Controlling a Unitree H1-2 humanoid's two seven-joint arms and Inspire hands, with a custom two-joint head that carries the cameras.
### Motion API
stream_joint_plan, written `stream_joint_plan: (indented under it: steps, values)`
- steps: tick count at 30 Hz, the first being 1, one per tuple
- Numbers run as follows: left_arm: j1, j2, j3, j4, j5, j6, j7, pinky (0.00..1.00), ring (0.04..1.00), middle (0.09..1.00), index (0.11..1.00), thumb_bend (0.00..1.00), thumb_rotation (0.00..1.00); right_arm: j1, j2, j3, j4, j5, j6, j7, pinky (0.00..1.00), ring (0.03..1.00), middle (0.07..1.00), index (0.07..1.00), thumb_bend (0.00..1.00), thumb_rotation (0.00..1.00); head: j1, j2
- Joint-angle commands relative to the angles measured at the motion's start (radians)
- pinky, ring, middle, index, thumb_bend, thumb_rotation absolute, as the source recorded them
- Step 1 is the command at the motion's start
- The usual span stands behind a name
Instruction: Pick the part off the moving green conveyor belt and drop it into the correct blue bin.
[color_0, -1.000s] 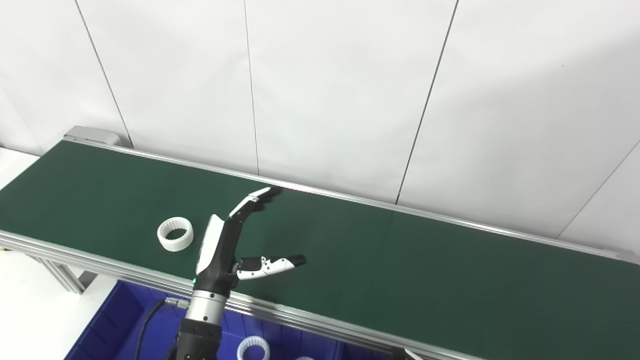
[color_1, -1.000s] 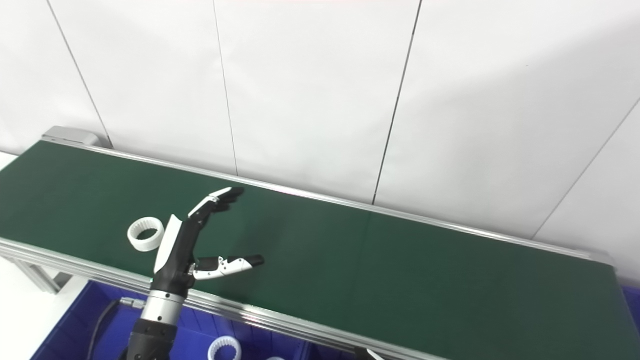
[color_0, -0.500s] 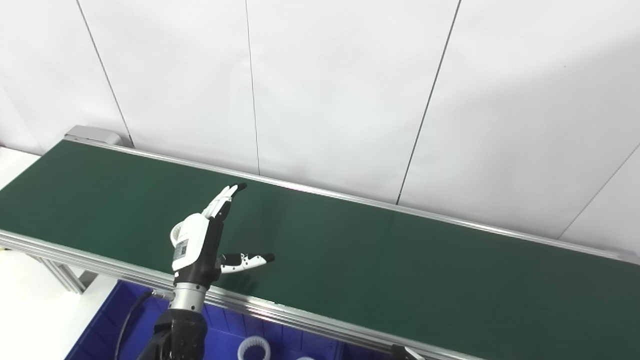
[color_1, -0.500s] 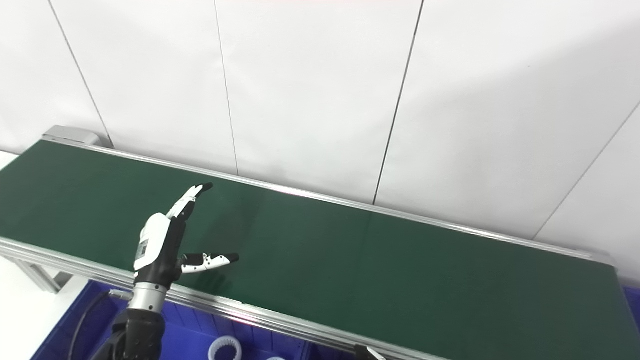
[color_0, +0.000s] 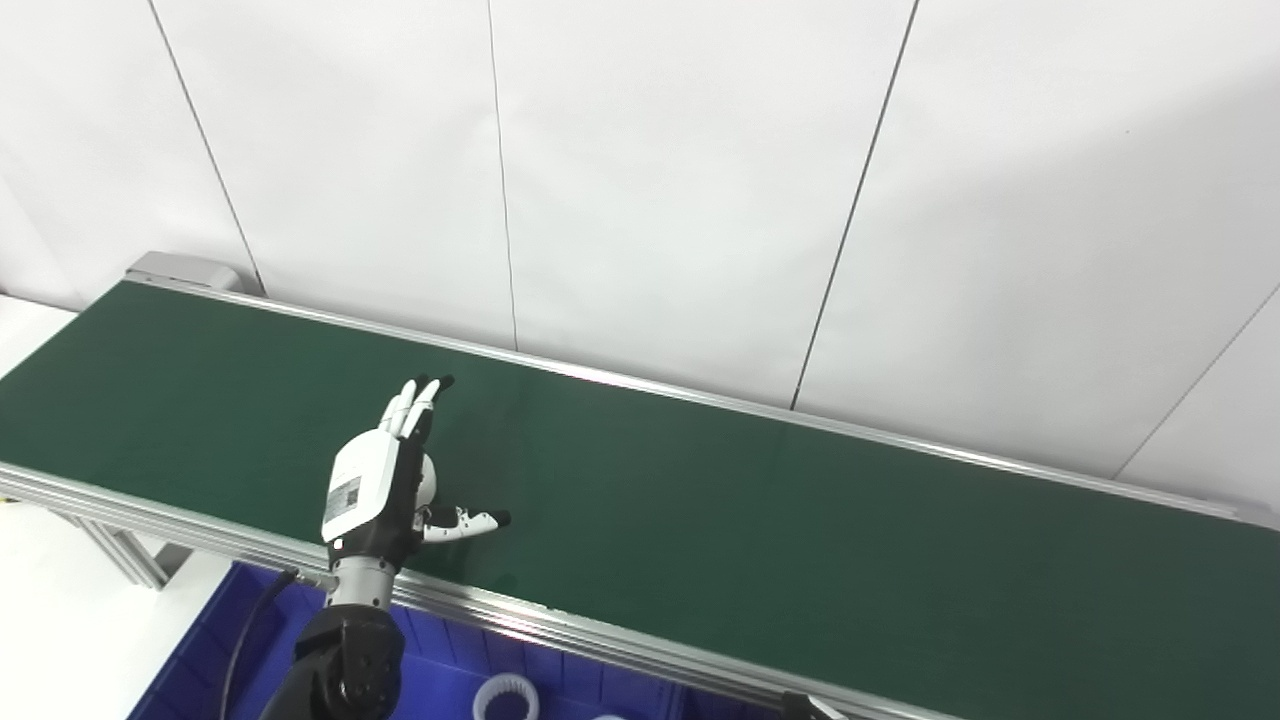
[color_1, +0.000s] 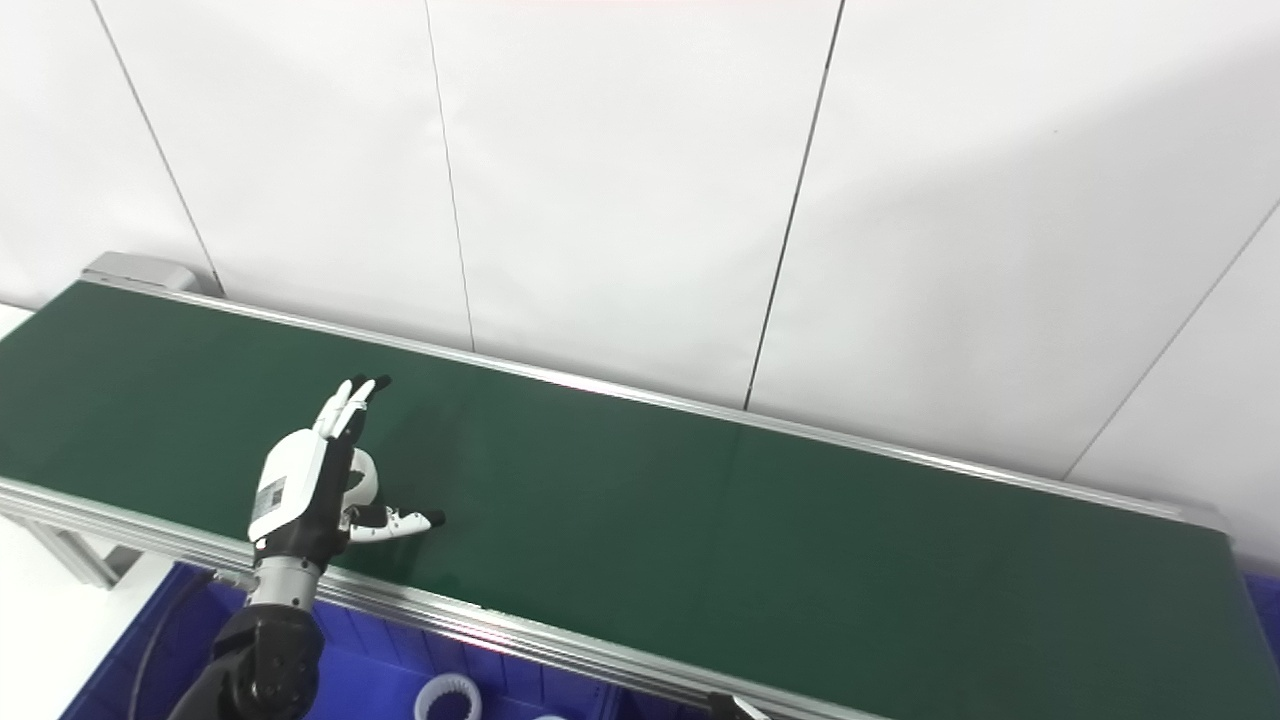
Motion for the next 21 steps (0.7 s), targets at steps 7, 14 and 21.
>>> stream_joint_plan:
  steps: [7,14,21]
  values:
    - [-0.056,0.043,-0.008,0.053,0.018,0.003,0.083,0.95,0.988,1.000,0.926,0.78,0.00,-0.006,0.001,0.002,-0.016,0.005,-0.075,-0.018,0.64,0.757,0.801,0.821,0.98,0.14,-0.003,0.001]
    - [-0.068,0.055,-0.013,0.100,0.012,0.033,0.101,0.97,0.993,1.000,0.908,0.76,0.00,0.001,0.005,-0.001,-0.024,0.011,-0.067,-0.013,0.65,0.760,0.802,0.820,0.98,0.13,-0.002,0.003]
    - [-0.082,0.060,-0.031,0.149,-0.004,0.071,0.090,0.84,0.941,0.959,0.858,0.70,0.00,0.003,0.001,-0.003,-0.029,-0.006,-0.069,-0.019,0.64,0.751,0.794,0.815,0.98,0.16,-0.001,0.005]
